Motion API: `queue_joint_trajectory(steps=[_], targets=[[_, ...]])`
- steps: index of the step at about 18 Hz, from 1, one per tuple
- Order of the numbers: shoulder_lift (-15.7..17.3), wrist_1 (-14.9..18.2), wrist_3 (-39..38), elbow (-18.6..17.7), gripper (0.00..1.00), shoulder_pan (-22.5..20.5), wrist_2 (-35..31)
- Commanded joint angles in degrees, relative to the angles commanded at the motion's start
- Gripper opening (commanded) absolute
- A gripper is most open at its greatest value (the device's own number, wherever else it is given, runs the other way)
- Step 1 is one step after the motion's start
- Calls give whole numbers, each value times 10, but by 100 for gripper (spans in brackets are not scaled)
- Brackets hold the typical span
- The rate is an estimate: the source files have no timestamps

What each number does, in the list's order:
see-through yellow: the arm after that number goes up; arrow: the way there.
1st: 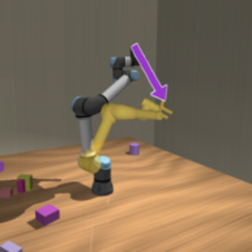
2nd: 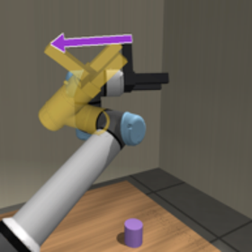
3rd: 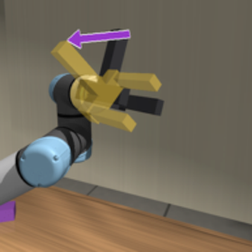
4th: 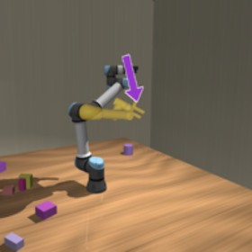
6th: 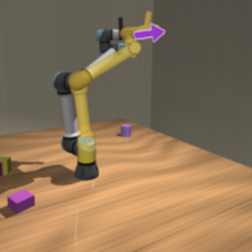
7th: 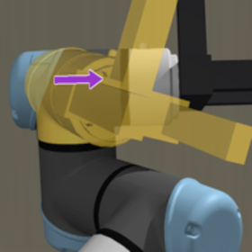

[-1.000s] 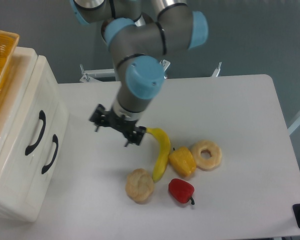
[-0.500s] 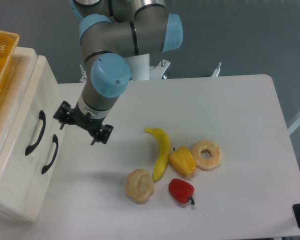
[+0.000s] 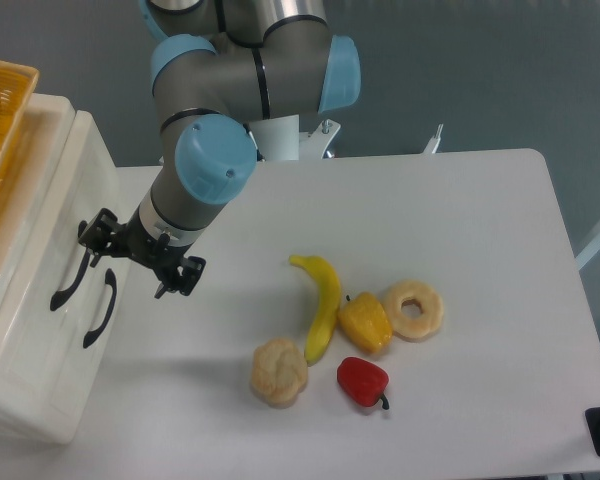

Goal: Slide the top white drawer open

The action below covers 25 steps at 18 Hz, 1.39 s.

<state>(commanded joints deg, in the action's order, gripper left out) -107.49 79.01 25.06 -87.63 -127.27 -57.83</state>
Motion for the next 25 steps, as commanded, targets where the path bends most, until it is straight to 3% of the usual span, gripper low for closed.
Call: queue_joint_trajectory(steps=[25], targets=[[-10,11,-17,-9,100,20,-2]])
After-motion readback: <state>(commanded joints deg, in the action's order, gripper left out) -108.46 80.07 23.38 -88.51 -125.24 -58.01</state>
